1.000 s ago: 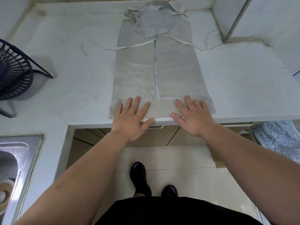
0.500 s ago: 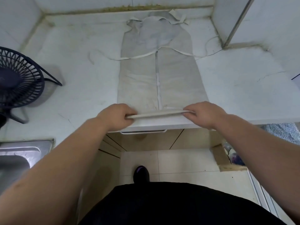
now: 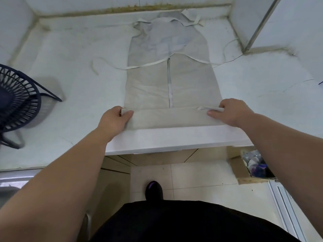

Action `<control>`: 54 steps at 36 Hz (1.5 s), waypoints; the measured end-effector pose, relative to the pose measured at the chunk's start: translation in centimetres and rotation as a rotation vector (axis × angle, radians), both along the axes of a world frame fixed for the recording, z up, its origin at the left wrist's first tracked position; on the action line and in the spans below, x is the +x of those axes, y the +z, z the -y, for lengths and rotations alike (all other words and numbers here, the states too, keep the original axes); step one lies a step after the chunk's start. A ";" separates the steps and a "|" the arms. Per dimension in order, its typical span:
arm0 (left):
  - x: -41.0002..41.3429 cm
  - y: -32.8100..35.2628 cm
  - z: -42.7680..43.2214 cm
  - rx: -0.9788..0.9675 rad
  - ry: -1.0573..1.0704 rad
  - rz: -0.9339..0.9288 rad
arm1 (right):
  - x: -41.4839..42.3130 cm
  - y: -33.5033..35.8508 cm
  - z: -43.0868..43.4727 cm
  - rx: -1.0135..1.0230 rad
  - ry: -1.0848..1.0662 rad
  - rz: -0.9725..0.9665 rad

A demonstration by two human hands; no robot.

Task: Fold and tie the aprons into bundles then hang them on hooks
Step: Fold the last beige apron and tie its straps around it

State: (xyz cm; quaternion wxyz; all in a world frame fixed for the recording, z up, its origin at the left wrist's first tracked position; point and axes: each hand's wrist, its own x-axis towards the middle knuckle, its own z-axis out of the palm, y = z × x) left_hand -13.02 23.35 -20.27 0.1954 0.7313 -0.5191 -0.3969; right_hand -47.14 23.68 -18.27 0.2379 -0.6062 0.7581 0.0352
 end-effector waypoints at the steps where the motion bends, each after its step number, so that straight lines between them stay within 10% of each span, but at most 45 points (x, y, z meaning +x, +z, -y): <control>1: -0.2 -0.2 0.1 -0.026 0.001 0.063 | 0.0 -0.1 0.0 -0.003 -0.040 0.011; 9: -1.0 -1.4 0.4 -0.072 -0.016 0.382 | -0.6 0.1 0.1 -0.031 -0.254 0.199; 28: -2.2 -1.5 0.1 -0.104 0.041 0.643 | 2.4 -2.6 -2.0 -0.157 -0.099 -0.294; 34: -6.0 -1.8 0.1 -0.687 -0.694 0.649 | 5.6 -2.0 -1.4 -0.188 0.382 -0.284; 38: -8.6 -2.2 -1.2 -0.133 -0.906 0.604 | 7.1 -3.4 -1.7 -0.001 0.445 -0.081; 54: -4.6 1.0 1.2 -0.042 -0.822 0.611 | 4.8 -0.5 0.1 0.129 0.418 -0.108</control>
